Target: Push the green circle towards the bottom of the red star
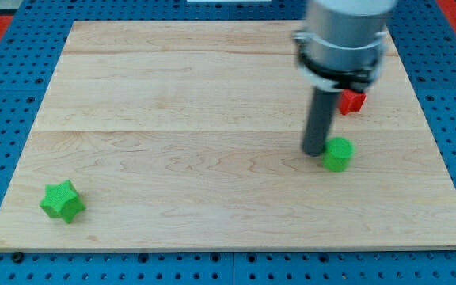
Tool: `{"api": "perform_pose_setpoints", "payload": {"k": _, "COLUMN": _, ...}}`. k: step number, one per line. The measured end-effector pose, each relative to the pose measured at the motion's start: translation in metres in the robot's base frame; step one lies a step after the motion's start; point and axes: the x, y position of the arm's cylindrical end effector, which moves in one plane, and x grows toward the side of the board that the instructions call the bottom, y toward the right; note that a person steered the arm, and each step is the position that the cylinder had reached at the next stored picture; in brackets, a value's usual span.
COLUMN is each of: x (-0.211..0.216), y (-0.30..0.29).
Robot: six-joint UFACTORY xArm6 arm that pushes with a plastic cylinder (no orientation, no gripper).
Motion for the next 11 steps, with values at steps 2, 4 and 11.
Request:
{"api": "perform_pose_setpoints", "payload": {"k": 2, "x": 0.013, "y": -0.016}}
{"api": "perform_pose_setpoints", "payload": {"k": 4, "x": 0.049, "y": -0.008}}
{"api": "perform_pose_setpoints", "payload": {"k": 11, "x": 0.077, "y": 0.064}}
